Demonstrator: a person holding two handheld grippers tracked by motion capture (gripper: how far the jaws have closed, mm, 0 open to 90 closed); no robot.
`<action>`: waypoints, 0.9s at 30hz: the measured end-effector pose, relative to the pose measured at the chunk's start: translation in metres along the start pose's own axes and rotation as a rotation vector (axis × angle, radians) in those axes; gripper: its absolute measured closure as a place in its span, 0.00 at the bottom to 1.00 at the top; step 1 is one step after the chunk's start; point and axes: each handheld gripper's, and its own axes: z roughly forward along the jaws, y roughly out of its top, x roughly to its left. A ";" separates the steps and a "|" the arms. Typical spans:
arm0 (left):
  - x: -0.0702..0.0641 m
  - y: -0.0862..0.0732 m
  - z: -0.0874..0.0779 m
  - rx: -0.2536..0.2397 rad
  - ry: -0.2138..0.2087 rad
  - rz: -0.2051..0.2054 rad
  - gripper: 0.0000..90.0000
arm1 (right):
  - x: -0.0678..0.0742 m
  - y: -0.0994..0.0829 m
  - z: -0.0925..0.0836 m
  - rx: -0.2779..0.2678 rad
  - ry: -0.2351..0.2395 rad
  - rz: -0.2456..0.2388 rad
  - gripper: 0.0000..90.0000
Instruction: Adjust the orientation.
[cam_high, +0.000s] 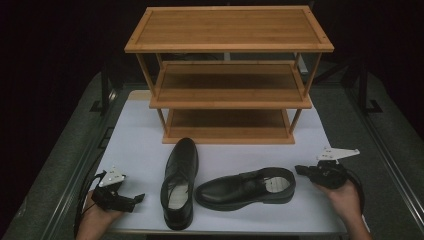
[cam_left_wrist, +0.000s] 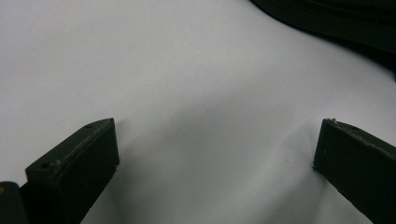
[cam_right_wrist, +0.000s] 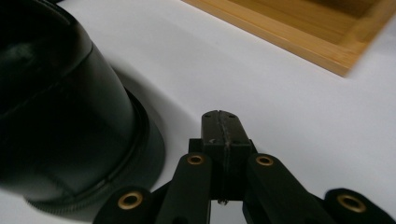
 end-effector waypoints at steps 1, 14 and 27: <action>0.000 0.000 0.000 0.000 0.000 0.000 0.00 | -0.001 0.001 0.003 -0.003 0.016 0.000 1.00; 0.000 0.000 0.000 0.001 -0.002 -0.001 0.00 | 0.009 0.002 0.022 0.061 0.109 -0.023 1.00; 0.000 0.000 0.000 0.001 -0.002 -0.001 0.00 | 0.022 -0.011 0.009 0.076 0.135 -0.022 1.00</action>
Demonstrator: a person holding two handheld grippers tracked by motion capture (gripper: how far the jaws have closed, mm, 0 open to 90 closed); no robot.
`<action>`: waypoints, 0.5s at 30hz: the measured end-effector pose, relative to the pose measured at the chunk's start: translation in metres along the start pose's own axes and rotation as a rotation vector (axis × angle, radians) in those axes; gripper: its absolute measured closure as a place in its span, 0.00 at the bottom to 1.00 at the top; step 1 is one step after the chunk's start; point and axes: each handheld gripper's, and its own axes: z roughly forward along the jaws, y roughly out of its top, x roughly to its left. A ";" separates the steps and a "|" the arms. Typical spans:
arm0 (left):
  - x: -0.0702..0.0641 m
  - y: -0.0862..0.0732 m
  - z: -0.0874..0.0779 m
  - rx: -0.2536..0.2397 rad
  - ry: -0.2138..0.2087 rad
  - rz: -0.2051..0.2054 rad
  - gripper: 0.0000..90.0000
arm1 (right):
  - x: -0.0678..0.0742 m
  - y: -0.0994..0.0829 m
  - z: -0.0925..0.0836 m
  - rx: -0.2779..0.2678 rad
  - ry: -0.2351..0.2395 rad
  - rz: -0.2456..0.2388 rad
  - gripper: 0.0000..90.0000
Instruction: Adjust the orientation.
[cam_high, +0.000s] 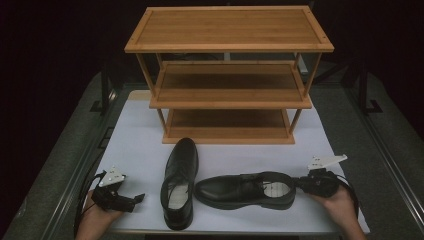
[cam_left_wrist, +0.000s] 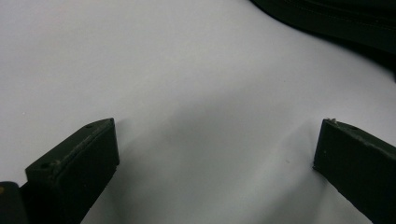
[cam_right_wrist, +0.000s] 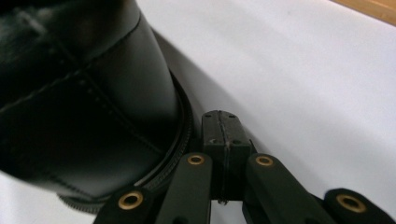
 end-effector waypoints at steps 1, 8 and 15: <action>0.000 0.000 0.000 0.000 0.000 0.000 0.00 | 0.001 -0.001 -0.001 0.001 0.003 0.001 1.00; 0.000 0.000 0.000 0.000 0.000 0.000 0.00 | 0.020 -0.009 -0.007 0.024 0.012 -0.016 1.00; 0.000 0.000 0.000 0.001 0.000 0.000 0.00 | 0.037 -0.018 -0.012 0.034 0.051 -0.019 1.00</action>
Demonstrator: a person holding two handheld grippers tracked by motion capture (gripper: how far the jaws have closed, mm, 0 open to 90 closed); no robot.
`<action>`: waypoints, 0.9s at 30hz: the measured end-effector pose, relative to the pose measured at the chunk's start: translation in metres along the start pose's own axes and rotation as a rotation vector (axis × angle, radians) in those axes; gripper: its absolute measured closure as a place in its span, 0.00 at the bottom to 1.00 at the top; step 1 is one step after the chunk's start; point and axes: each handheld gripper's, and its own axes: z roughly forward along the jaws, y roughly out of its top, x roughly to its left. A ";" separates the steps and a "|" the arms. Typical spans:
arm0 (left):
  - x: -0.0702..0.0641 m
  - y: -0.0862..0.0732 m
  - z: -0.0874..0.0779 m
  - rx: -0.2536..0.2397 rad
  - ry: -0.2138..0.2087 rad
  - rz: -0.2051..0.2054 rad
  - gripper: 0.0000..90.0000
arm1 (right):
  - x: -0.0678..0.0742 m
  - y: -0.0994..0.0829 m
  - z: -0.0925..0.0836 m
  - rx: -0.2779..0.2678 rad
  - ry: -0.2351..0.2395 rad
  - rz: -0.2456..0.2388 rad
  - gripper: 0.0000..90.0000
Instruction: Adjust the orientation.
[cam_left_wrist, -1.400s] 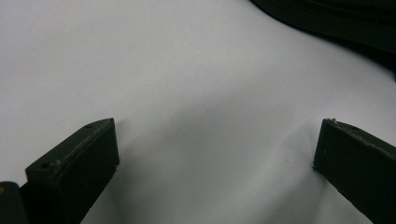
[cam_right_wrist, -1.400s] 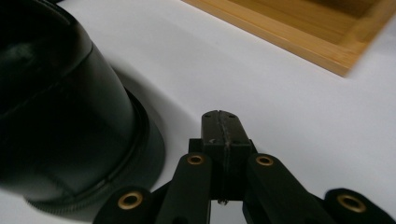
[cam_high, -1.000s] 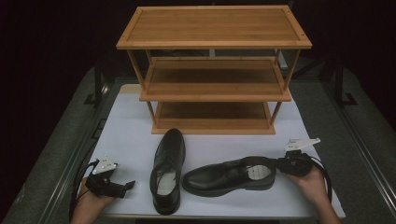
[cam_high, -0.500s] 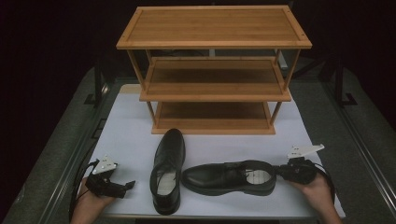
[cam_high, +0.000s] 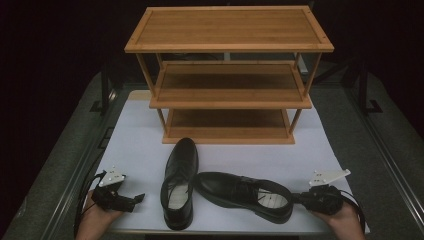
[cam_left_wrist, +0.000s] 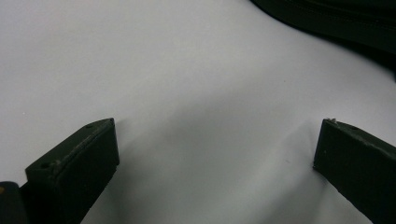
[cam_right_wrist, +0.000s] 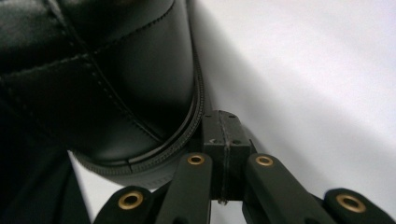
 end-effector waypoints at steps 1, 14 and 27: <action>0.000 0.000 0.000 0.000 0.000 0.000 0.00 | 0.002 -0.001 0.000 -0.001 0.010 0.001 1.00; 0.000 0.000 0.000 0.000 0.000 0.000 0.00 | 0.025 -0.002 0.007 0.032 0.132 -0.073 1.00; 0.000 0.000 0.000 0.001 0.000 0.000 0.00 | 0.037 0.010 0.023 0.046 0.180 -0.127 1.00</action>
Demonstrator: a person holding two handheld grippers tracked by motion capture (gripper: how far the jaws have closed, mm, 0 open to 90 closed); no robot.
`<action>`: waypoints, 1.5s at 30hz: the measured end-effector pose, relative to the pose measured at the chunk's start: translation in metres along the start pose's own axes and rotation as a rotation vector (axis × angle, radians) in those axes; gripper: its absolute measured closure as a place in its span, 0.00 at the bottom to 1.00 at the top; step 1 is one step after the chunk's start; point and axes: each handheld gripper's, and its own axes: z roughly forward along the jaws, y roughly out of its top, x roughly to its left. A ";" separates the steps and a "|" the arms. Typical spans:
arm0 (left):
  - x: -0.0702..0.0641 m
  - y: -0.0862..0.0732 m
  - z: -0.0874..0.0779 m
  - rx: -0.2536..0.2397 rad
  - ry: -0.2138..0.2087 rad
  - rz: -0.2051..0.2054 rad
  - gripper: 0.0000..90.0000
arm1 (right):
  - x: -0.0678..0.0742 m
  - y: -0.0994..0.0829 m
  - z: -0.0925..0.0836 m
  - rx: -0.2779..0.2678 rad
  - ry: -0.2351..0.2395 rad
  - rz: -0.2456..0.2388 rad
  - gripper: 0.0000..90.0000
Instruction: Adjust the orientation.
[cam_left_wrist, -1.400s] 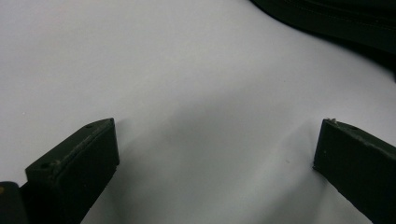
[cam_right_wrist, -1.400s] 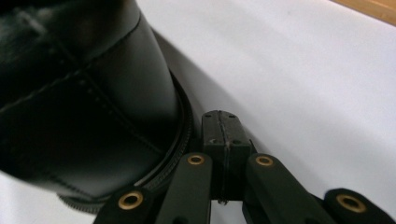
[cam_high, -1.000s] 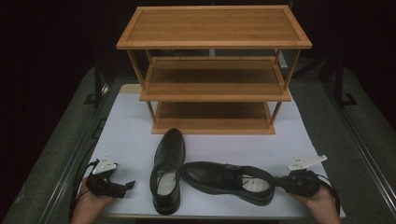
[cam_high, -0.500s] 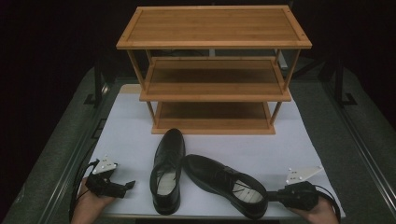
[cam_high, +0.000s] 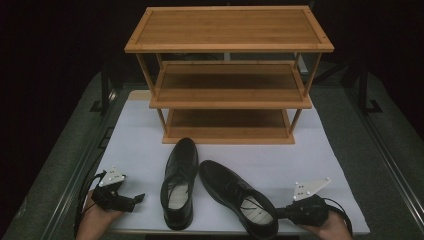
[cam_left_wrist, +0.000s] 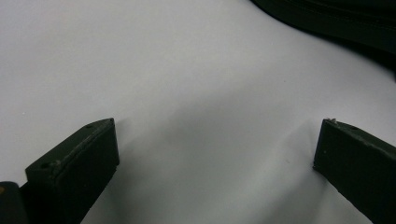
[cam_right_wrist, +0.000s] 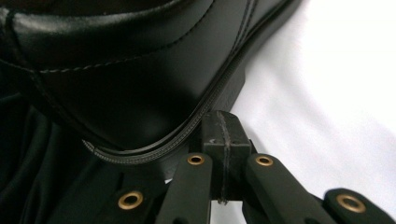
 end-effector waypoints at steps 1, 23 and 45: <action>0.000 0.000 0.000 0.000 0.000 0.000 0.00 | 0.001 0.001 0.001 0.001 0.003 -0.005 1.00; 0.000 0.000 0.000 0.001 0.000 0.003 0.00 | 0.010 0.030 0.026 -0.003 0.061 -0.053 1.00; 0.000 0.000 0.000 0.000 0.000 0.001 0.00 | 0.022 0.055 0.052 0.007 0.101 -0.119 0.99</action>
